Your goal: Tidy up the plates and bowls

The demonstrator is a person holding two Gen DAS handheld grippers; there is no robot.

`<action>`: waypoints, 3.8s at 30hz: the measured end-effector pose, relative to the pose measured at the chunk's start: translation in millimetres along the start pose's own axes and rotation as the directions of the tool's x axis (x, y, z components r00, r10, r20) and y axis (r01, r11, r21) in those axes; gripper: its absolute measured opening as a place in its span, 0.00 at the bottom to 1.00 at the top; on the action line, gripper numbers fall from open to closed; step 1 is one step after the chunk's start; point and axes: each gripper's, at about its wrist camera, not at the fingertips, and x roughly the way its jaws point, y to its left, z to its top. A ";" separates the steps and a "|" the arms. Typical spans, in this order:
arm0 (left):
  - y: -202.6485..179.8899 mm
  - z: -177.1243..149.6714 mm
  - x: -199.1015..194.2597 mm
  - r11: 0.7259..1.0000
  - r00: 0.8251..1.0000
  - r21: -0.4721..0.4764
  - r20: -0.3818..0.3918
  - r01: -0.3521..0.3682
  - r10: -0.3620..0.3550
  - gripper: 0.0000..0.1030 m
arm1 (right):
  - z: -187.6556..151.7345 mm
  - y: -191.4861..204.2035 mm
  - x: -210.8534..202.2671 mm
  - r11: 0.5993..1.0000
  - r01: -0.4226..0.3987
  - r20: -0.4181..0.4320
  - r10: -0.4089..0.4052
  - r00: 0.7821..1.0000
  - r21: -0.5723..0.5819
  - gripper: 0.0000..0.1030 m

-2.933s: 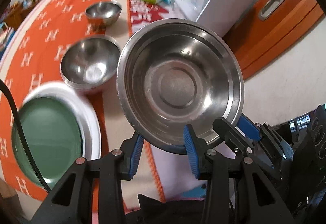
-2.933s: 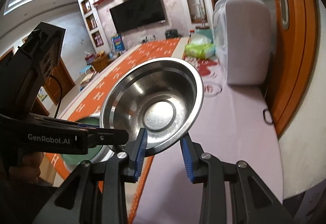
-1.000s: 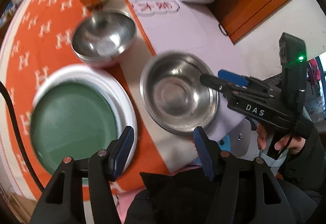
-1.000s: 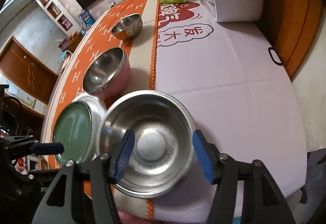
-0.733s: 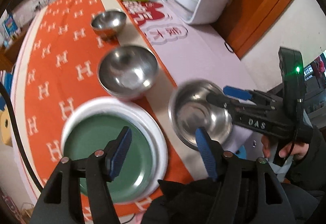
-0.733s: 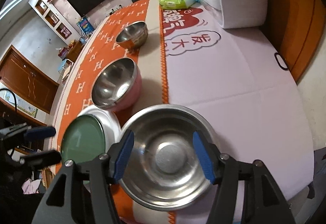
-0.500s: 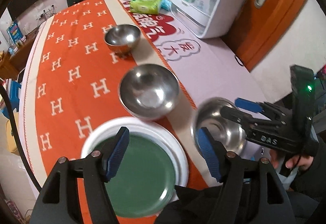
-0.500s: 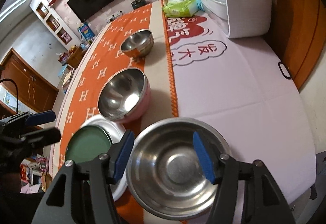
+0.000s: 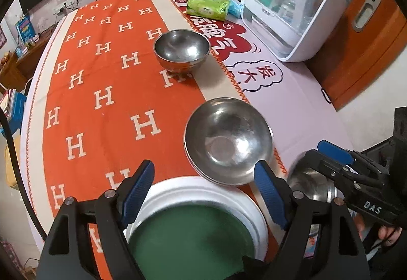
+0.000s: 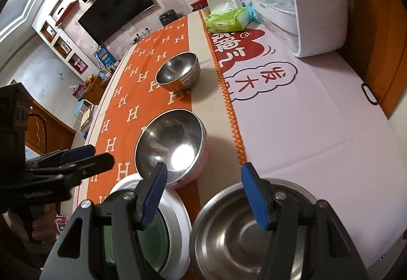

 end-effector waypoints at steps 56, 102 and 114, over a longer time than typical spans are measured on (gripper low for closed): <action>44.6 9.5 96.3 0.957 0.954 -0.155 -0.142 0.244 -0.266 0.15 | 7.7 27.2 69.9 0.991 0.133 -0.085 -0.134 0.987 -0.019 0.11; -47.7 -50.7 8.5 0.952 0.949 -0.029 -0.081 0.304 -0.306 0.15 | -48.0 -2.9 -52.5 0.990 0.134 0.148 -0.137 0.979 0.033 0.08; -95.9 -63.8 24.2 0.960 0.951 -0.023 -0.133 0.279 -0.279 0.17 | -58.9 -40.1 -67.0 0.989 0.151 0.074 -0.151 0.986 0.014 0.10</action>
